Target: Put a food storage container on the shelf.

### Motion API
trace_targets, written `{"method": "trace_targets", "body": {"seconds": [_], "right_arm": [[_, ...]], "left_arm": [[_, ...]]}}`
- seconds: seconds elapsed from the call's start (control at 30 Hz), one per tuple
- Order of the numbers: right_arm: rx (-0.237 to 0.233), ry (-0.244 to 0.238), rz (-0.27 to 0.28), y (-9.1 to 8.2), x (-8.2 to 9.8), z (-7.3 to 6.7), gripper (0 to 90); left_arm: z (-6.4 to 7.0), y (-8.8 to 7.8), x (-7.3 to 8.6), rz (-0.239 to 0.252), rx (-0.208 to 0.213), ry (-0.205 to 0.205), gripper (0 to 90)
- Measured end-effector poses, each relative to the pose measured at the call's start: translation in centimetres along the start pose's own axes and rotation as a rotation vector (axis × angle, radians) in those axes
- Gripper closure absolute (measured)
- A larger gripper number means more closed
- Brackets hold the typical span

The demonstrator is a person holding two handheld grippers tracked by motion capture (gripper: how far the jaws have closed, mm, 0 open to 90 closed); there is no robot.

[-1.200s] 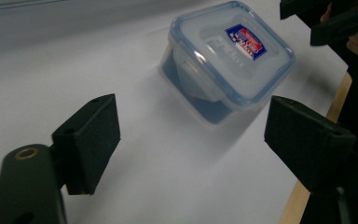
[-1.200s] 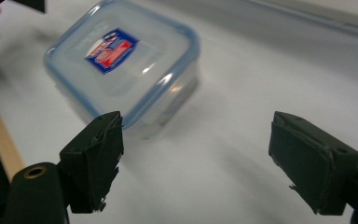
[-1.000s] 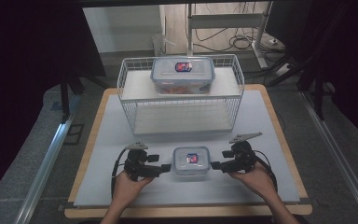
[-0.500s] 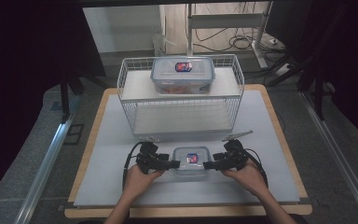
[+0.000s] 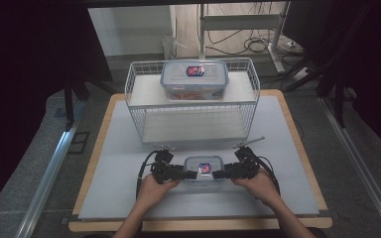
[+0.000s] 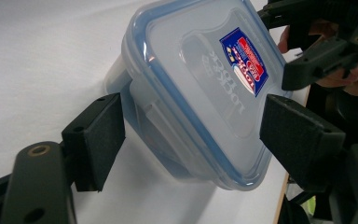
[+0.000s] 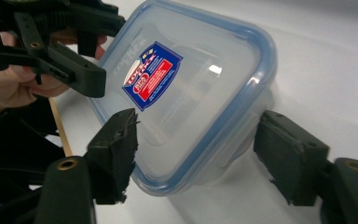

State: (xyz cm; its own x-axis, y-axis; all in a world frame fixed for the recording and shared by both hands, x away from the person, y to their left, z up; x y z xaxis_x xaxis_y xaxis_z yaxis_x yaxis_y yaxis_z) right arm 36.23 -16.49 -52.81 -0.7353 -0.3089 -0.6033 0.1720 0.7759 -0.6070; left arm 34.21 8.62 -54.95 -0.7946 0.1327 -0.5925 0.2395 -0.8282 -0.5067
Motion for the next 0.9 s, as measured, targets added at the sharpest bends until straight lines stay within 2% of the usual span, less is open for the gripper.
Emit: {"method": "trace_targets", "body": {"seconds": [0.13,0.3,0.4,0.5,0.63,0.8,0.9], "right_arm": [[-0.008,0.013,0.005,-0.3,0.1,0.1,35.2],[0.006,-0.011,0.003,-0.7,0.3,-0.2,36.8],[0.005,-0.011,0.009,-0.8,0.4,-0.3,37.6],[0.003,-0.006,0.043,-1.3,0.3,-0.2,45.6],[0.01,-0.008,0.054,-1.5,0.4,-0.3,48.3],[0.003,0.003,0.065,-1.7,0.5,-0.3,50.4],[-0.015,0.032,0.068,-1.8,0.7,-0.2,50.6]], "left_arm": [[0.2,-0.2,0.1,-0.012,0.005,-0.002,25.3],[0.6,-0.8,0.2,0.008,0.001,0.027,36.5],[0.6,-0.8,0.2,0.01,0.001,0.026,36.8],[0.5,-1.0,0.1,0.028,0.013,0.006,41.0],[0.6,-1.1,0.2,0.03,0.009,0.01,42.5],[0.6,-1.3,0.2,0.031,0.016,0.008,45.2],[0.5,-1.5,0.4,0.032,0.028,0.013,47.1]]}}
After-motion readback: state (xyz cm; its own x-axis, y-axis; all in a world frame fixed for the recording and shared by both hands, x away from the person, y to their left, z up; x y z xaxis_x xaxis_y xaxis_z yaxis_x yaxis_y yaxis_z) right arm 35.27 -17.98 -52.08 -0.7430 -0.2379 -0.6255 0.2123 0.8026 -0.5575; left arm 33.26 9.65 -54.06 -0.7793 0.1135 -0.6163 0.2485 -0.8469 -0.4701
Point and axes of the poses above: each handheld gripper's, and its own axes: y roughly forward along the jaws, x roughly out of its underside, z roughly to its right, the point moved 3 cm from there along y, roughly forward along the jaws, and after that the axes turned 5 degrees about z, right-handed, at the moved point
